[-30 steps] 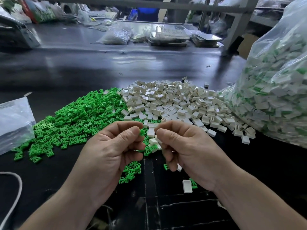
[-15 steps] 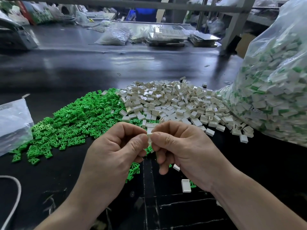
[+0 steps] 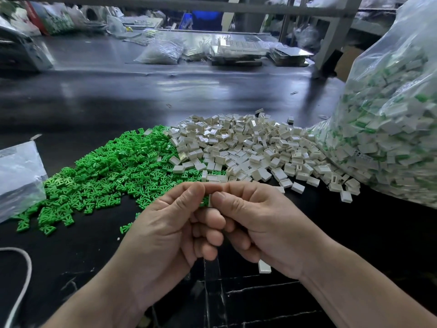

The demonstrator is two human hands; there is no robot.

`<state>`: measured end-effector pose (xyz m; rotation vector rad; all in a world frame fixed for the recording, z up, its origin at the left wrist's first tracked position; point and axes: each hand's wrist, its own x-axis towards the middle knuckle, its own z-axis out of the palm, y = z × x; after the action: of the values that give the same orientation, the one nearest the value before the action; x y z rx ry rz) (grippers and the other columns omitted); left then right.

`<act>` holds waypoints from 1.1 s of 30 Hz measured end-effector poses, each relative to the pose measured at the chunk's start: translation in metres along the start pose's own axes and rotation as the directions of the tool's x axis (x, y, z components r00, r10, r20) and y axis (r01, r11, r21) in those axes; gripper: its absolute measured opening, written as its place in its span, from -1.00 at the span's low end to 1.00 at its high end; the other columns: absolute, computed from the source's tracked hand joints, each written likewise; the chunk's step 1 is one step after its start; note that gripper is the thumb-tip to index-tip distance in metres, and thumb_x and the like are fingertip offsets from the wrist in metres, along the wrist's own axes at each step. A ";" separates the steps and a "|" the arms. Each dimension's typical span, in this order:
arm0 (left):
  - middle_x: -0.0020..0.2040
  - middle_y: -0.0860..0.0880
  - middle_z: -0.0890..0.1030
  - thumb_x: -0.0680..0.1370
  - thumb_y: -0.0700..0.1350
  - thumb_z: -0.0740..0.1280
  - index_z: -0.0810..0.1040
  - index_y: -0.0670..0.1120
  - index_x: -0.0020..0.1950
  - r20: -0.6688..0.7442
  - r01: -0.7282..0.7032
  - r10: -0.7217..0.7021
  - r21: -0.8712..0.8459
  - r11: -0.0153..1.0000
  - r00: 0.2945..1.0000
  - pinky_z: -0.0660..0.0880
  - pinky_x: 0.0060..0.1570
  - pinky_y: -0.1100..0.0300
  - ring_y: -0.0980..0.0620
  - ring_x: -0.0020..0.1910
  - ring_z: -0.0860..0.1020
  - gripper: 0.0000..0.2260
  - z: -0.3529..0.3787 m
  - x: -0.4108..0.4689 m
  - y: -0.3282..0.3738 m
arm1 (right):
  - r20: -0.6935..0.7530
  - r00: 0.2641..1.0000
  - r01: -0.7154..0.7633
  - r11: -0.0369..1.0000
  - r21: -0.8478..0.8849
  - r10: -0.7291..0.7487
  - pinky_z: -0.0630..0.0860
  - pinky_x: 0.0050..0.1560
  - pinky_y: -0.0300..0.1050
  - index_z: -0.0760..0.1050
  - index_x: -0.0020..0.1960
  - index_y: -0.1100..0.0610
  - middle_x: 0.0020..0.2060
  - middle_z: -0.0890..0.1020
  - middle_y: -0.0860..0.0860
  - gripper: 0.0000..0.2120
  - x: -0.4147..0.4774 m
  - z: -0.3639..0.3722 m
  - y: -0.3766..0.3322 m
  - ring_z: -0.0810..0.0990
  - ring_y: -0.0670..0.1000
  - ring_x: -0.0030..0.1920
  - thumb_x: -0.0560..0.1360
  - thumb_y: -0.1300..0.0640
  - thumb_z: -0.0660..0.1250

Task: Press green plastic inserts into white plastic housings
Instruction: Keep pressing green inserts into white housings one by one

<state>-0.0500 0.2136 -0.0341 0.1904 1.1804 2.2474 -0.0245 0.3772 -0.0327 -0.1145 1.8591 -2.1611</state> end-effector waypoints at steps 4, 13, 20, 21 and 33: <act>-0.48 -0.14 0.53 0.39 -0.06 0.38 0.66 -0.14 -0.10 -0.047 0.025 -0.025 -0.008 1.000 0.999 0.42 -0.66 0.29 0.03 -0.62 0.48 -0.80 0.001 0.001 -0.002 | -0.016 1.000 -0.010 0.998 -0.056 0.010 0.31 -0.64 -0.29 0.52 0.15 0.35 -0.41 0.50 -0.02 -0.71 0.000 0.002 0.002 0.38 -0.13 -0.54 0.63 0.10 0.31; -0.35 -0.16 0.65 0.35 -0.09 0.58 0.66 -0.12 0.02 0.189 0.013 0.012 -0.126 0.992 0.982 0.55 -0.52 0.23 0.00 -0.46 0.63 -0.71 -0.006 0.002 -0.003 | 0.044 0.999 0.015 0.996 0.091 -0.019 0.29 -0.63 -0.32 0.44 0.20 0.41 -0.41 0.48 -0.06 -0.54 -0.002 0.001 -0.001 0.38 -0.15 -0.55 0.57 0.01 0.32; -0.40 -0.20 0.63 0.26 -0.11 0.64 0.64 -0.15 -0.05 0.133 -0.001 0.014 -0.099 0.995 0.991 0.53 -0.56 0.21 -0.04 -0.52 0.61 -0.66 -0.006 0.002 -0.002 | 0.035 0.999 0.005 0.998 0.069 -0.007 0.30 -0.63 -0.31 0.52 0.03 0.33 -0.40 0.50 -0.03 -0.68 -0.002 0.001 0.001 0.40 -0.15 -0.54 0.60 0.03 0.32; -0.41 -0.20 0.62 0.26 -0.11 0.64 0.64 -0.15 -0.05 0.131 -0.007 0.019 -0.094 0.996 0.991 0.53 -0.56 0.21 -0.04 -0.53 0.61 -0.66 -0.005 0.002 -0.002 | 0.036 0.999 0.000 0.997 0.083 -0.003 0.30 -0.63 -0.31 0.52 0.02 0.32 -0.40 0.50 -0.02 -0.68 -0.002 0.001 0.001 0.39 -0.15 -0.54 0.60 0.03 0.32; -0.43 -0.14 0.62 0.29 -0.07 0.61 0.65 -0.10 -0.09 0.126 -0.021 0.027 -0.047 0.999 0.992 0.51 -0.58 0.23 0.00 -0.54 0.60 -0.72 -0.006 0.002 -0.001 | 0.029 0.998 -0.054 0.982 0.180 0.049 0.27 -0.64 -0.32 0.45 0.16 0.43 -0.40 0.48 0.01 -0.60 -0.002 0.006 -0.001 0.37 -0.13 -0.56 0.61 0.06 0.30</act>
<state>-0.0535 0.2107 -0.0383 0.3258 1.0644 2.2454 -0.0209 0.3722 -0.0305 -0.0533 1.6250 -2.2700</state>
